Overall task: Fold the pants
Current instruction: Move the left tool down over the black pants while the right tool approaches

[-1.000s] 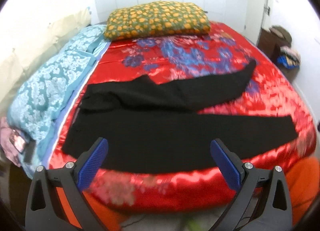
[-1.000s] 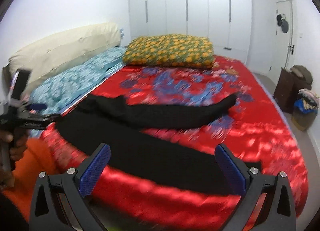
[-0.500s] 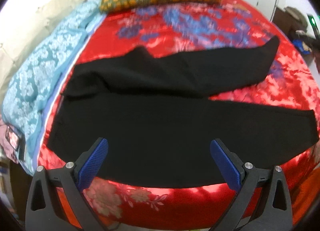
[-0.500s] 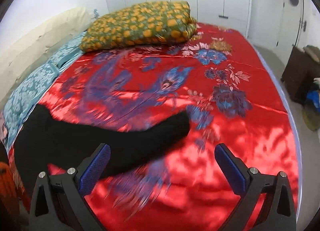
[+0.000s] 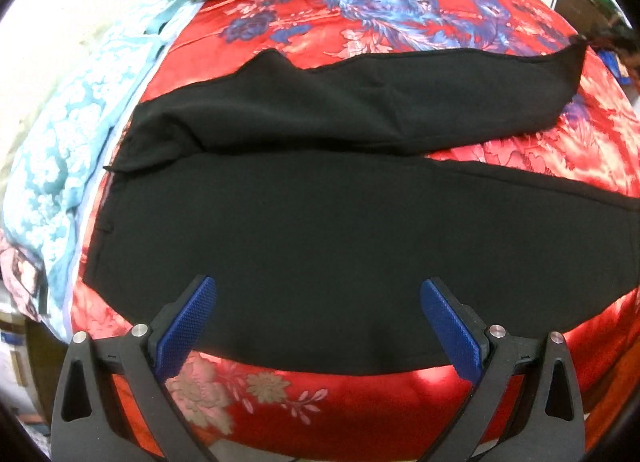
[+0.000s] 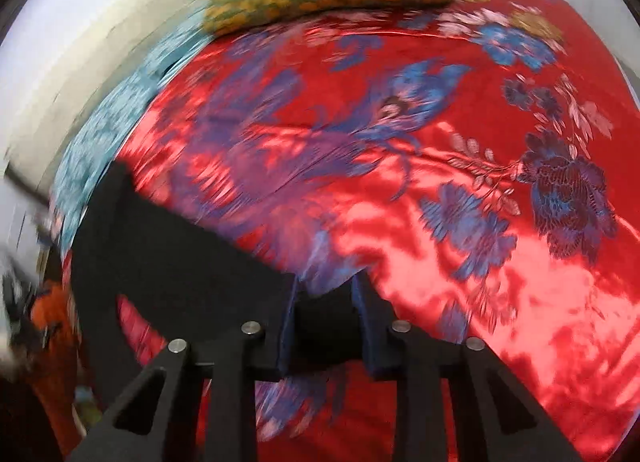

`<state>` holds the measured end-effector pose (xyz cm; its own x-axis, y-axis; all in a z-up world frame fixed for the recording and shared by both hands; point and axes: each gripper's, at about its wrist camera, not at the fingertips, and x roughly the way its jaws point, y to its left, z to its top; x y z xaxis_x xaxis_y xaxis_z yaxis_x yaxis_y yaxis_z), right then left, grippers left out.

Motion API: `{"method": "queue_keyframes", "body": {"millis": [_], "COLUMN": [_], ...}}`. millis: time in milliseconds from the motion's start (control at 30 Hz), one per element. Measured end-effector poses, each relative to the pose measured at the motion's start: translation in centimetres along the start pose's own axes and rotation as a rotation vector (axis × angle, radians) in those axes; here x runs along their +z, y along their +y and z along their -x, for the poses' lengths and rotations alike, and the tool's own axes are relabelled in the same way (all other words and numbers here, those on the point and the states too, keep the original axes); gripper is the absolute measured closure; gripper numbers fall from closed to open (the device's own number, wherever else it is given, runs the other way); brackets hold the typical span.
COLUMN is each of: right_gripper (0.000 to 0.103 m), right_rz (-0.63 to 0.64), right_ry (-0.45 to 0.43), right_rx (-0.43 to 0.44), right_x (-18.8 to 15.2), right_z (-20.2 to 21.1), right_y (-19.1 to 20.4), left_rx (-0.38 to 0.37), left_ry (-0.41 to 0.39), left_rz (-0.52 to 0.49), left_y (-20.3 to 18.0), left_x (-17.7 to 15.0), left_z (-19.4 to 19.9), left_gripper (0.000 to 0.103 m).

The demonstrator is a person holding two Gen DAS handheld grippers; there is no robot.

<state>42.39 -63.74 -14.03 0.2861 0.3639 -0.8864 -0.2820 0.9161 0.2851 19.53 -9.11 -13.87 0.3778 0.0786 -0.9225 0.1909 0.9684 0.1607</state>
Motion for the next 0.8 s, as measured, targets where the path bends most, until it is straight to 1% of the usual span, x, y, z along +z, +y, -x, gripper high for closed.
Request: {"method": "queue_keyframes", "body": {"millis": [67,133,233,300,367,433,467,500,533,567,600,633,667,733,800], "right_gripper": [0.087,0.087,0.087,0.087,0.088,0.088,0.086,0.076,0.064,0.03,0.019,0.019,0.019,0.019,0.019], "right_rz": [0.039,0.066,0.078,0.064,0.01,-0.154,-0.229,-0.335,-0.4,-0.468,-0.504,-0.526,-0.551,-0.634,-0.654], "right_ry": [0.024,0.016,-0.047,-0.097,-0.144,-0.191,-0.205,-0.231,-0.24,-0.23,-0.23,-0.25,-0.267,-0.27,-0.251], "right_rx": [-0.053,-0.088,-0.13,-0.179,-0.227,-0.304,-0.319,-0.321,-0.32,-0.327,-0.348,-0.371,-0.373,-0.35,-0.306], "right_x": [-0.9,-1.9,-2.4,-1.5,-0.3,0.4,0.5,0.3,0.1,-0.3,-1.0,-2.0,-2.8,-5.7,-8.0], "right_z": [0.9,2.6,6.1,8.4,10.2,11.3,11.1,10.4,9.7,8.5,7.7,7.5,7.3,7.1,6.6], "right_y": [1.9,4.2,6.9,7.3,6.5,3.4,2.0,-0.1,-1.6,-3.3,-4.6,-5.5,-6.1,-7.8,-8.7], "left_rx": [-0.02,-0.048,-0.055,-0.045,-0.056,-0.066,-0.068,-0.067,-0.063,-0.059,-0.054,-0.054,-0.052,-0.04,-0.042], "left_ry": [0.016,0.018,-0.018,-0.028,-0.025,-0.023,-0.024,-0.024,-0.016,-0.009,-0.003,-0.006,-0.013,-0.013,0.019], "left_rz": [0.008,0.012,-0.003,-0.005,0.012,0.025,0.028,0.027,0.016,0.009,0.0,-0.007,-0.014,-0.025,-0.028], "left_y": [-0.2,-0.4,-0.6,-0.6,-0.4,-0.3,-0.3,-0.4,-0.6,-0.8,-1.0,-1.2,-1.3,-1.5,-1.9], "left_x": [-0.1,-0.2,-0.8,-1.0,-1.0,-0.9,-0.9,-1.0,-1.0,-1.1,-1.2,-1.4,-1.6,-1.8,-1.7], "left_z": [-0.3,0.1,1.2,1.6,1.6,1.7,1.8,1.8,1.7,1.7,1.8,1.9,2.1,1.7,0.7], "left_gripper": [0.001,0.001,0.001,0.001,0.001,0.001,0.001,0.001,0.001,0.001,0.001,0.001,0.001,0.001,0.001]}}
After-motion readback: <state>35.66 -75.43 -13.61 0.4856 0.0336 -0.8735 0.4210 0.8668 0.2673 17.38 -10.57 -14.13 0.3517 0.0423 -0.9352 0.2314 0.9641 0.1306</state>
